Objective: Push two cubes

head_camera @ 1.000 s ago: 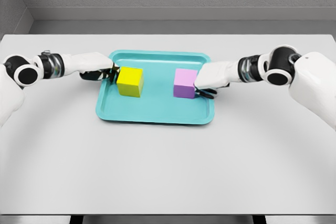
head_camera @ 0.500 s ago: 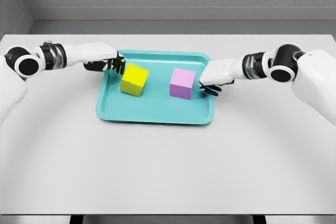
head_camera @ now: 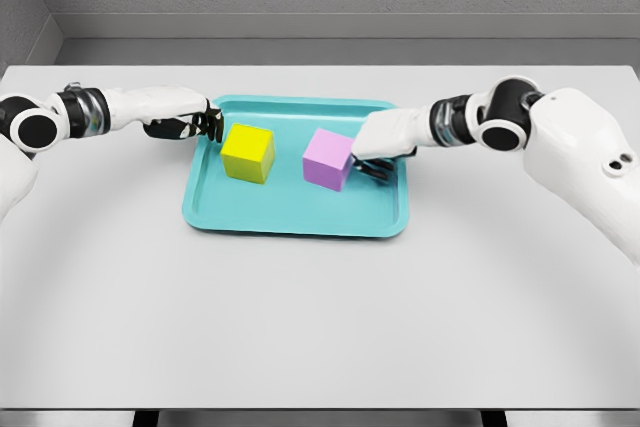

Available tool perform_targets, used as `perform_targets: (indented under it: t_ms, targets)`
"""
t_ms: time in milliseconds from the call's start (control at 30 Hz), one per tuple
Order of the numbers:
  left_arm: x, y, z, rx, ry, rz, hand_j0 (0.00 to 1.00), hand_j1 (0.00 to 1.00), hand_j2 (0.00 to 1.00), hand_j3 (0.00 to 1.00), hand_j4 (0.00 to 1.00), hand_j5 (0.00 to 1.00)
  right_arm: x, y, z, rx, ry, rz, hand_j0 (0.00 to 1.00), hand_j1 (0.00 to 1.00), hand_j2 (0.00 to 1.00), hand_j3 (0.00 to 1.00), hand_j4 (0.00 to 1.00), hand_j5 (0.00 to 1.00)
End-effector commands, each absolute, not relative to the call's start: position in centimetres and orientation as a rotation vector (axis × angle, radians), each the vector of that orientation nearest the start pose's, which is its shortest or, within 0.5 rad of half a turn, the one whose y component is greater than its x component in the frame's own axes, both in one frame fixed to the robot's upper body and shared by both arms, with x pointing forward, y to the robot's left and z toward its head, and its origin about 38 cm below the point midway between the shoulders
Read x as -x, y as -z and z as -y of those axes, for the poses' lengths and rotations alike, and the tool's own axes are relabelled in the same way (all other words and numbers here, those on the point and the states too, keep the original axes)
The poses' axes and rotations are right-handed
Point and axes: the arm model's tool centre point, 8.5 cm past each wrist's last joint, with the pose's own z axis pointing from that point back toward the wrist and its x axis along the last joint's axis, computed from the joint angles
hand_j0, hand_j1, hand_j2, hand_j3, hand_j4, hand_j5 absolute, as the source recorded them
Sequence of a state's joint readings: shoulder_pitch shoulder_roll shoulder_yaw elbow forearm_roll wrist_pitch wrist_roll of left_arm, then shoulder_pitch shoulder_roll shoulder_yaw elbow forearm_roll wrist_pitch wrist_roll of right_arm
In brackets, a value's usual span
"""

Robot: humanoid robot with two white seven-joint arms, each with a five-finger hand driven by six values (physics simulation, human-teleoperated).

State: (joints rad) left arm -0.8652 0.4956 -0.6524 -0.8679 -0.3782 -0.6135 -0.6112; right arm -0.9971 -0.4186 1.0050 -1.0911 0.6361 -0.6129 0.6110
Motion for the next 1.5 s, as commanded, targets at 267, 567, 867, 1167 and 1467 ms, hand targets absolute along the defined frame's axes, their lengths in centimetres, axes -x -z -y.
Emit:
perform_targets:
  t_ms: [267, 567, 867, 1167, 1467]
  targets:
    - [-52.0, -16.0, -26.2, -0.206, 1.875, 1.301, 0.42, 0.42, 0.42, 0.42, 0.42, 0.42, -49.9, -17.2, 13.6, -0.404, 3.159, -1.437, 0.04, 0.04, 0.04, 0.04, 0.04, 0.04]
    - [-52.2, -15.9, -24.3, -0.176, 1.88, 1.331, 0.42, 0.42, 0.42, 0.42, 0.42, 0.42, -50.0, -17.9, 12.4, -0.4, 3.129, -1.458, 0.04, 0.04, 0.04, 0.04, 0.04, 0.04]
    - [-52.4, -16.2, -25.0, -0.192, 1.872, 1.324, 0.42, 0.42, 0.42, 0.42, 0.42, 0.42, -50.1, -18.7, 10.8, -0.394, 3.093, -1.483, 0.04, 0.04, 0.04, 0.04, 0.04, 0.04]
    - [-52.5, -16.4, -25.4, -0.2, 1.866, 1.321, 0.42, 0.42, 0.42, 0.42, 0.42, 0.42, -50.1, -18.4, 11.2, -0.393, 3.104, -1.481, 0.05, 0.05, 0.05, 0.05, 0.05, 0.05]
    - [-52.7, -17.6, -27.6, -0.241, 1.834, 1.324, 0.42, 0.42, 0.42, 0.42, 0.42, 0.42, -50.8, -19.2, 14.9, -0.476, 3.143, -1.498, 0.05, 0.05, 0.05, 0.05, 0.05, 0.05]
